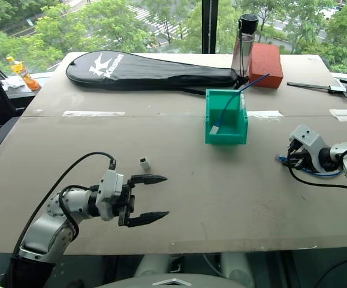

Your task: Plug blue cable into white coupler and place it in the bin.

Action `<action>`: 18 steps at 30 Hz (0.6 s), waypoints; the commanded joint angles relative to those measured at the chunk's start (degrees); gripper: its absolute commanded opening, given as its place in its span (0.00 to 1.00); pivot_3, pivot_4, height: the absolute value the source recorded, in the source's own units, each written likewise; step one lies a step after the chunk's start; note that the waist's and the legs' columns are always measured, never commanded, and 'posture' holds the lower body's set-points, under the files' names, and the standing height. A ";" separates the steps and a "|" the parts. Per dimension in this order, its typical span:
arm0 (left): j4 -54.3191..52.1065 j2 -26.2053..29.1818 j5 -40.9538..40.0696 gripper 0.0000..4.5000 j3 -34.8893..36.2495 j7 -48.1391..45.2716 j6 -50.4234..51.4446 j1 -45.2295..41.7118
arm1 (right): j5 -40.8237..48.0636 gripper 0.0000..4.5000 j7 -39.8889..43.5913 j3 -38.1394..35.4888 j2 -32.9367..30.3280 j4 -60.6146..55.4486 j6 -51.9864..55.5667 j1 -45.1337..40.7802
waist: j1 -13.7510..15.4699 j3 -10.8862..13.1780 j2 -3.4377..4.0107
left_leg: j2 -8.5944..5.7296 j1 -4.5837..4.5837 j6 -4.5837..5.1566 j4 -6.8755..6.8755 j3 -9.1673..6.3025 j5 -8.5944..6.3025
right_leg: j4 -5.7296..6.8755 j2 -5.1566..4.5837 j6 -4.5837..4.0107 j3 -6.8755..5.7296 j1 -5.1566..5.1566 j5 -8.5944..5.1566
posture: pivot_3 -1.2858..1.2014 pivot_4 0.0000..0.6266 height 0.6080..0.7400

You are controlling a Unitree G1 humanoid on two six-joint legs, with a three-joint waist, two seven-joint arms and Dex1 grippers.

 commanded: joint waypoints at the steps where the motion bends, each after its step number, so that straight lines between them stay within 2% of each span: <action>1: -0.04 -0.40 0.03 1.00 0.63 -0.49 -1.53 -0.02 | -0.91 0.01 0.42 -0.21 0.16 0.11 -0.76 -0.73 | -0.01 0.00 0.00 | 0.00 0.00 0.00 0.00 0.01 0.00 | 0.00 0.00 0.00 0.01 0.00 0.00 | 0.52 0.24 1.00; 4: 0.39 -0.88 -0.09 1.00 0.65 -0.06 -1.36 -0.23 | -0.46 0.01 1.48 -0.59 0.02 -2.55 -1.72 0.06 | -0.02 0.00 0.00 | 0.01 0.01 0.00 0.01 0.01 0.00 | 0.00 0.00 0.00 0.01 0.00 0.00 | 0.52 0.24 1.00; 10: 2.24 -3.09 3.40 1.00 0.13 3.59 -2.50 -1.45 | 2.79 0.01 3.59 -0.07 -0.03 -20.10 1.94 1.53 | -0.23 0.01 0.03 | 0.05 0.01 0.00 -0.02 -0.03 0.00 | 0.03 0.02 0.04 -0.02 -0.01 0.02 | 0.52 0.24 1.00; 14: 3.07 -3.56 6.32 1.00 -0.28 6.45 -1.50 -2.22 | 2.04 0.01 3.42 5.23 1.14 -31.74 4.80 0.34 | -0.22 0.00 0.01 | 0.05 0.00 0.00 -0.02 -0.06 0.00 | 0.02 0.00 0.20 -0.05 -0.01 0.11 | 0.52 0.24 1.00; 18: 3.87 -3.23 6.44 1.00 -0.21 5.79 -1.28 -2.58 | 0.45 0.01 1.48 12.20 5.39 -35.85 9.89 -4.28 | -0.35 0.01 0.01 | 0.05 -0.01 0.00 0.00 -0.06 0.00 | 0.02 -0.04 0.00 -0.06 -0.01 0.00 | 0.52 0.24 1.00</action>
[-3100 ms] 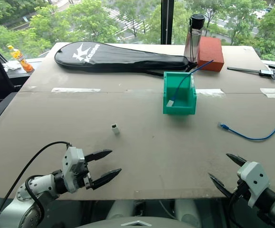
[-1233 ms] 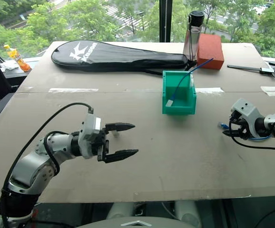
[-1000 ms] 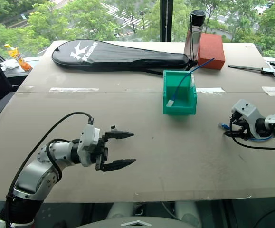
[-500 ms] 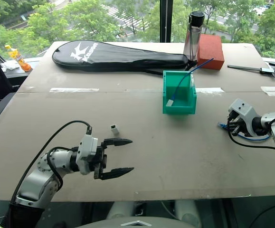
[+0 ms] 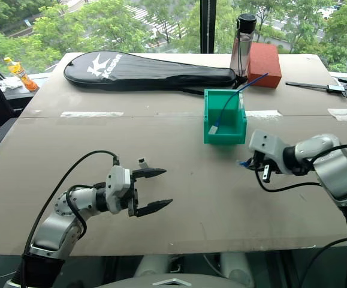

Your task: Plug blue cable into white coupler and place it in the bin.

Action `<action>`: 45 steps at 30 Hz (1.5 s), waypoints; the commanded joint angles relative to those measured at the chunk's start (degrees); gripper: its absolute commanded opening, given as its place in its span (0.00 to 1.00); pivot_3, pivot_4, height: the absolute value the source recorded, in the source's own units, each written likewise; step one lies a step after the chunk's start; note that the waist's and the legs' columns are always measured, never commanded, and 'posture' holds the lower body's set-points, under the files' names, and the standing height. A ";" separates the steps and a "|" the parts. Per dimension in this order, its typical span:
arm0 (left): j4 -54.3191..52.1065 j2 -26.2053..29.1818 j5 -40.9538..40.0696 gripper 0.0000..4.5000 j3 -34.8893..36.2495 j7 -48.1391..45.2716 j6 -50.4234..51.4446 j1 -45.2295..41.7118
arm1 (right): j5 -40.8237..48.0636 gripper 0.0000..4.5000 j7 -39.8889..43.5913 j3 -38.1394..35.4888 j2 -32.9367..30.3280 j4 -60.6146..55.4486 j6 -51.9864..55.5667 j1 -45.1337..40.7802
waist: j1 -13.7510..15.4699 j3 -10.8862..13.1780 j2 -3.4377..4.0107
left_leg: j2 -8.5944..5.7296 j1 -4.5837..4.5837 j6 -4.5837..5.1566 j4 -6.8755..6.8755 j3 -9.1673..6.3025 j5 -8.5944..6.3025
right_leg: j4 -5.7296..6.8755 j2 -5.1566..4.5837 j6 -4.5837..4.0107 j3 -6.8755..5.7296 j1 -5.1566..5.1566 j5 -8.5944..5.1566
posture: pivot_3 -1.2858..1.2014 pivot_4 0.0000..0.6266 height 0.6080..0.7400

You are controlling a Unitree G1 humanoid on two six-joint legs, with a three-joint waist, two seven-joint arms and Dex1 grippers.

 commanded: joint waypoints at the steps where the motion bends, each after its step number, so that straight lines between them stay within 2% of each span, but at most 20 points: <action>1: -0.19 0.32 0.11 1.00 0.10 -0.21 -0.59 -0.54 | -1.92 0.01 -1.28 5.24 2.96 -3.10 4.36 -4.74 | -0.08 0.00 0.00 | -0.01 0.00 0.00 0.00 0.01 0.00 | 0.00 -0.02 0.00 0.00 0.00 0.00 | 0.52 0.24 1.00; 7: -1.17 1.04 0.17 1.00 0.42 -0.72 -0.65 -0.11 | -6.52 0.01 -1.35 14.10 7.59 1.96 2.78 -10.14 | -0.02 0.00 -0.01 | -0.03 -0.03 0.00 0.02 -0.03 0.00 | 0.00 -0.07 -0.02 -0.08 0.00 0.00 | 0.52 0.24 1.00; 11: -2.96 1.50 -0.16 1.00 0.32 -0.02 1.03 -0.13 | -6.93 0.31 -0.95 14.27 9.46 5.48 -1.30 -10.23 | 0.08 0.00 -0.01 | -0.05 -0.05 0.00 0.02 -0.03 0.00 | 0.00 -0.08 -0.02 -0.10 0.00 0.00 | 0.52 0.24 1.00; 13: -3.84 1.63 -0.32 1.00 0.22 0.31 1.89 -0.32 | -6.95 0.53 -1.46 13.08 9.32 5.35 -2.85 -9.28 | 0.04 0.00 -0.01 | -0.05 -0.06 0.00 0.02 -0.02 0.00 | -0.01 -0.09 -0.01 -0.10 0.00 0.00 | 0.52 0.24 1.00; 17: -5.24 1.05 2.49 1.00 -1.52 2.76 3.38 -2.27 | -0.46 0.95 -4.24 1.48 10.47 -0.65 -3.98 -3.55 | 0.57 0.00 -0.02 | -0.05 -0.09 0.00 0.01 -0.08 0.00 | -0.01 -0.09 -0.01 -0.14 0.00 0.00 | 0.52 0.24 1.00; 18: -5.43 0.76 2.46 1.00 -2.35 3.06 4.58 -3.32 | 2.14 0.99 -4.93 -2.79 11.00 -3.31 -4.37 -0.80 | 0.61 0.00 -0.02 | -0.05 -0.09 0.00 0.01 -0.08 0.00 | -0.01 -0.08 0.00 -0.15 0.00 0.01 | 0.52 0.24 1.00; 21: -3.78 0.20 4.30 1.00 -5.40 3.82 7.51 -7.96 | 7.30 0.99 -8.13 -14.48 12.75 -11.34 -7.00 9.52 | 1.38 -0.02 -0.05 | -0.05 -0.09 0.00 0.02 -0.13 0.00 | 0.00 -0.05 0.18 -0.17 0.03 0.10 | 0.52 0.24 1.00; 23: -1.30 -0.70 5.59 1.00 -7.25 4.23 9.24 -11.85 | 12.42 0.99 -8.97 -22.83 16.29 -15.72 -11.96 17.74 | 1.58 -0.05 -0.11 | -0.08 -0.08 0.00 0.02 -0.24 0.00 | -0.03 -0.04 0.23 -0.26 0.13 0.12 | 0.52 0.24 1.00; 29: 8.46 -4.28 9.73 1.00 -12.65 2.23 7.80 -22.05 | 14.25 0.99 -12.16 -35.98 19.61 -24.22 -18.38 40.29 | 1.27 -0.07 -0.12 | -0.18 0.07 0.00 0.09 -0.26 0.00 | -0.05 0.00 0.25 -0.25 0.30 0.12 | 0.52 0.24 1.00; 36: 20.45 -10.63 14.42 1.00 -17.55 0.64 4.43 -31.90 | 12.06 0.99 -12.63 -45.06 25.05 -26.84 -31.50 60.54 | 1.24 -0.08 -0.10 | -0.19 0.18 -0.01 0.11 -0.25 0.01 | 0.01 0.14 0.36 -0.19 0.32 -0.03 | 0.52 0.24 1.00; 45: 30.61 -13.79 17.31 1.00 -19.38 -2.96 -1.95 -36.74 | 11.76 0.99 -12.30 -47.45 24.69 -25.81 -38.57 68.17 | 1.24 -0.08 -0.10 | -0.17 0.22 0.00 0.11 -0.19 0.01 | 0.01 0.13 0.21 -0.09 0.32 -0.13 | 0.52 0.24 1.00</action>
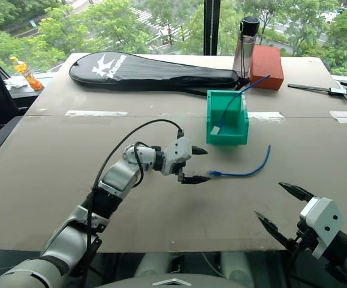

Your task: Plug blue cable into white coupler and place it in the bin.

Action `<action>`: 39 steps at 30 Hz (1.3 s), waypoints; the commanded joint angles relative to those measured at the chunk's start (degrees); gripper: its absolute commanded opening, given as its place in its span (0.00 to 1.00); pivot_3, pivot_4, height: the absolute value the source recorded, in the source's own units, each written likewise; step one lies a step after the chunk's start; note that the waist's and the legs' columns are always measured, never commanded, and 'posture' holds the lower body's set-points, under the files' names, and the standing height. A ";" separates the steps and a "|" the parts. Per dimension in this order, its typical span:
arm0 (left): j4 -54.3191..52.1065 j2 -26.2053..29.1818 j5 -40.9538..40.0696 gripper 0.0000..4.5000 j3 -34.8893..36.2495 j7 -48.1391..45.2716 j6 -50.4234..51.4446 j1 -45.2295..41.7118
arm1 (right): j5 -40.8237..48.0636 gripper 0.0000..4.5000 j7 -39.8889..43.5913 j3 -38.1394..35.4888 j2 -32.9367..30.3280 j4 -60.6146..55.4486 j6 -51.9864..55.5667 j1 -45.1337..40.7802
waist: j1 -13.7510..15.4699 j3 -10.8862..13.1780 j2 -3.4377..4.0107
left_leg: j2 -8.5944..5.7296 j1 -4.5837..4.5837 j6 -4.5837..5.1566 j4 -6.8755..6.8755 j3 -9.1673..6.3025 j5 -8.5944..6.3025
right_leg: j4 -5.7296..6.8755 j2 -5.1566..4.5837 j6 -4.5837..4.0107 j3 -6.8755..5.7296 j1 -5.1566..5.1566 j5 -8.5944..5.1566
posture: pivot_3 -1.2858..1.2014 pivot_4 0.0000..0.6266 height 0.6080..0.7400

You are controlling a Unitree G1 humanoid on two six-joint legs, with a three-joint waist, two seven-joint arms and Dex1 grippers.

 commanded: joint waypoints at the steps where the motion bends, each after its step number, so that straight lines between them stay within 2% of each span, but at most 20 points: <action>1: 2.79 -1.13 1.44 1.00 -0.48 -1.50 -3.87 -1.67 | 0.77 0.99 0.31 -1.90 -1.17 -0.85 -2.68 0.72 | 0.02 0.01 -0.01 | 0.00 -0.02 0.00 -0.01 -0.01 0.00 | -0.01 0.00 -0.01 -0.01 0.00 0.00 | 0.52 0.24 1.00; 3: 4.86 -1.87 2.16 0.91 -0.88 -2.18 -6.00 -2.20 | 0.52 1.00 0.68 -1.59 -2.34 0.04 -3.08 0.24 | 0.03 0.01 -0.01 | 0.01 -0.05 0.01 0.00 -0.02 0.00 | -0.02 -0.04 -0.02 -0.01 -0.01 0.01 | 0.52 0.24 1.00; 6: 7.29 -3.55 2.69 0.69 -1.04 -2.69 -7.93 -2.75 | 0.62 1.00 0.60 -1.07 -3.59 0.78 -3.16 -0.44 | 0.06 0.01 -0.02 | -0.01 -0.06 0.01 0.01 -0.01 -0.01 | -0.04 -0.06 -0.10 0.00 0.00 0.06 | 0.52 0.24 1.00; 9: 8.96 -4.66 3.27 0.36 -1.12 -3.37 -9.08 -2.99 | 0.70 1.00 -0.17 -0.24 -3.95 0.42 -2.76 -0.76 | 0.07 0.01 -0.03 | -0.03 -0.07 0.01 0.00 -0.04 -0.01 | -0.04 -0.07 -0.11 -0.02 0.00 0.07 | 0.52 0.24 1.00; 10: 9.26 -4.81 3.48 0.30 -1.12 -3.65 -9.49 -2.96 | 0.65 1.00 -0.48 0.07 -3.89 0.18 -2.60 -0.80 | 0.06 0.02 -0.03 | -0.03 -0.07 0.01 0.00 -0.05 -0.01 | -0.04 -0.06 -0.13 -0.03 -0.01 0.08 | 0.52 0.24 1.00; 12: 9.54 -4.91 3.59 0.07 -1.05 -4.31 -9.79 -2.81 | 1.08 1.00 -1.55 0.88 -3.38 -0.56 -1.71 -0.70 | 0.06 0.02 -0.03 | -0.02 -0.09 0.01 -0.01 -0.07 -0.01 | -0.04 -0.04 -0.17 -0.05 -0.01 0.09 | 0.52 0.24 1.00; 13: 9.61 -4.88 3.62 0.02 -1.01 -4.60 -9.99 -2.71 | 1.38 1.00 -2.32 1.51 -3.07 -0.94 -0.89 -0.67 | 0.05 0.02 -0.03 | -0.02 -0.09 0.01 -0.01 -0.07 -0.01 | -0.04 -0.04 -0.18 -0.05 -0.01 0.10 | 0.52 0.24 1.00; 18: 9.35 -4.48 3.21 0.02 -0.20 -5.72 -11.04 -2.22 | 3.28 1.00 -8.94 5.55 -0.98 -3.22 5.56 -2.28 | 0.04 0.02 -0.03 | 0.04 -0.09 0.01 0.00 -0.07 -0.01 | -0.03 -0.06 -0.18 -0.04 -0.01 0.10 | 0.52 0.24 1.00; 24: 3.00 -5.88 -2.68 0.02 4.05 -5.87 -10.96 -1.92 | 13.63 1.00 -24.35 12.45 6.45 -6.20 20.88 -9.21 | 0.00 0.03 -0.05 | 0.13 -0.15 0.01 0.02 -0.15 0.00 | -0.01 -0.08 -0.21 -0.11 -0.03 0.12 | 0.52 0.24 1.00; 26: -1.08 -6.73 -4.96 0.02 5.70 -4.72 -9.94 -1.82 | 22.81 1.00 -31.80 13.45 10.29 -6.86 25.89 -11.96 | 0.14 0.01 -0.02 | 0.06 -0.16 0.01 0.02 -0.13 -0.01 | -0.01 -0.14 -0.21 -0.09 -0.03 0.12 | 0.52 0.24 1.00; 28: -3.82 -7.60 -5.85 0.02 6.90 -3.13 -11.09 -1.73 | 28.22 1.00 -36.73 14.16 12.35 -7.35 27.98 -14.86 | 0.02 0.03 -0.06 | 0.09 -0.23 0.01 0.02 -0.17 -0.01 | -0.03 -0.15 -0.21 -0.12 -0.04 0.12 | 0.52 0.24 1.00; 34: -4.72 -9.78 -4.40 0.02 8.39 1.26 -19.15 -1.33 | 44.23 1.00 -49.05 14.25 15.02 -4.76 29.19 -24.59 | -0.05 0.01 -0.05 | 0.02 -0.16 0.03 0.02 -0.12 -0.01 | -0.03 -0.15 -0.20 -0.06 -0.01 0.13 | 0.52 0.24 1.00; 35: -4.51 -9.97 -4.27 0.00 8.46 1.89 -19.98 -1.40 | 46.19 0.88 -50.59 14.70 15.14 -4.53 28.93 -26.00 | -0.06 0.01 -0.05 | 0.02 -0.16 0.03 0.02 -0.13 0.00 | -0.03 -0.13 -0.19 -0.06 -0.01 0.13 | 0.52 0.24 1.00; 36: -4.30 -10.05 -4.22 0.00 8.42 2.25 -20.59 -1.49 | 47.69 0.83 -51.92 14.96 14.99 -4.34 28.67 -27.01 | -0.07 0.01 -0.05 | 0.01 -0.16 0.03 0.02 -0.13 0.00 | -0.02 -0.12 -0.19 -0.07 -0.01 0.13 | 0.52 0.24 1.00; 37: -4.13 -10.00 -4.01 0.00 8.26 2.50 -21.15 -1.54 | 49.10 0.73 -53.37 15.12 14.98 -3.96 28.26 -28.16 | -0.06 0.01 -0.04 | 0.01 -0.16 0.03 0.02 -0.13 0.00 | -0.02 -0.11 -0.15 -0.07 -0.01 0.16 | 0.52 0.24 1.00; 39: -4.08 -9.99 -3.86 0.00 8.12 3.04 -21.59 -1.38 | 51.50 0.73 -55.68 15.89 14.99 -3.09 27.70 -30.55 | -0.05 0.01 -0.04 | 0.01 -0.17 0.03 0.01 -0.16 0.00 | -0.02 -0.09 0.02 -0.10 -0.01 0.25 | 0.52 0.24 1.00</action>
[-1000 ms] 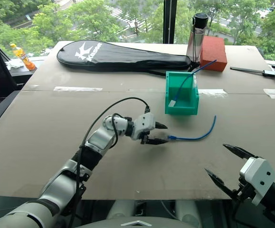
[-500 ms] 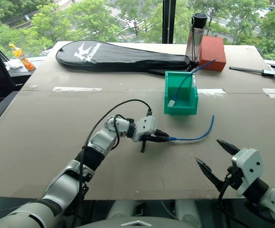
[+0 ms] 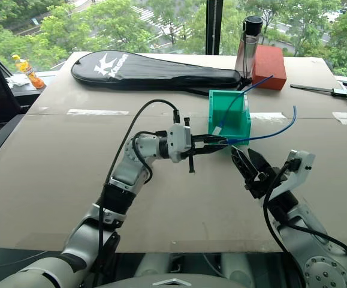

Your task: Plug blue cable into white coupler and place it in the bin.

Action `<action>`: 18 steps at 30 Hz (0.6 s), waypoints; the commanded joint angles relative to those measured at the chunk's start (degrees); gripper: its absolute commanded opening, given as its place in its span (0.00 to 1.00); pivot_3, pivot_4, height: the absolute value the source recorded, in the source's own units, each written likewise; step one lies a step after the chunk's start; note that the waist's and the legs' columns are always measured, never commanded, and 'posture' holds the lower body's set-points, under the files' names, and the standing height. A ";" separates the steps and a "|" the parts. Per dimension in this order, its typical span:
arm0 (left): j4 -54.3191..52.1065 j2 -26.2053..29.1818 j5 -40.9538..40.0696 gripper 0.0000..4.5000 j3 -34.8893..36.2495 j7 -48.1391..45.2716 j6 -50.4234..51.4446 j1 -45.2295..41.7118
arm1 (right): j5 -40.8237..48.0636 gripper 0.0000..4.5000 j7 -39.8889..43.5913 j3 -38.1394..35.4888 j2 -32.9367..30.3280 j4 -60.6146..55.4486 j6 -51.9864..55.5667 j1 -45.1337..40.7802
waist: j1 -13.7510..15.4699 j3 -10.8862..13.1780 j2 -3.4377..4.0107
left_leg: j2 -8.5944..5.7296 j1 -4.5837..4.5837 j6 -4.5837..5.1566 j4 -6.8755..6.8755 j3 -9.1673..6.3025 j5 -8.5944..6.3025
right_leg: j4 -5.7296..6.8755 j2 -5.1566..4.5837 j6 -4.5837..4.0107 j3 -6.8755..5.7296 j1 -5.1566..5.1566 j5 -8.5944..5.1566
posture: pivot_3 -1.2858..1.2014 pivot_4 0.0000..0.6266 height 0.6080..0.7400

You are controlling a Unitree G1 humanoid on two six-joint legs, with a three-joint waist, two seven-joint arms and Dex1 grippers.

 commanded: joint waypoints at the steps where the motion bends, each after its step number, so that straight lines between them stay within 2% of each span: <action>1: -1.07 -0.27 -0.06 0.00 0.47 1.39 -2.01 0.03 | 5.16 0.73 -3.88 0.93 -0.13 0.48 -1.61 -2.97 | -0.04 0.00 0.00 | 0.00 0.00 0.00 0.00 0.00 0.00 | -0.01 0.01 0.00 0.01 0.00 0.00 | 0.52 0.24 1.00; 17: -2.51 0.18 -0.92 0.00 0.20 1.96 -2.45 0.91 | 7.91 0.73 -7.09 5.64 -0.21 4.37 -4.43 -7.98 | -0.10 0.00 0.00 | 0.02 -0.01 0.00 0.00 0.03 0.00 | -0.02 0.01 0.02 0.03 0.00 0.01 | 0.52 0.24 1.00; 18: -2.57 0.16 -0.99 0.00 0.18 1.90 -2.45 0.92 | 7.99 0.61 -7.17 5.67 -0.07 4.60 -4.68 -8.08 | -0.08 0.00 0.00 | 0.02 -0.01 0.00 0.00 0.03 0.00 | -0.02 0.01 0.02 0.03 0.00 0.01 | 0.52 0.24 1.00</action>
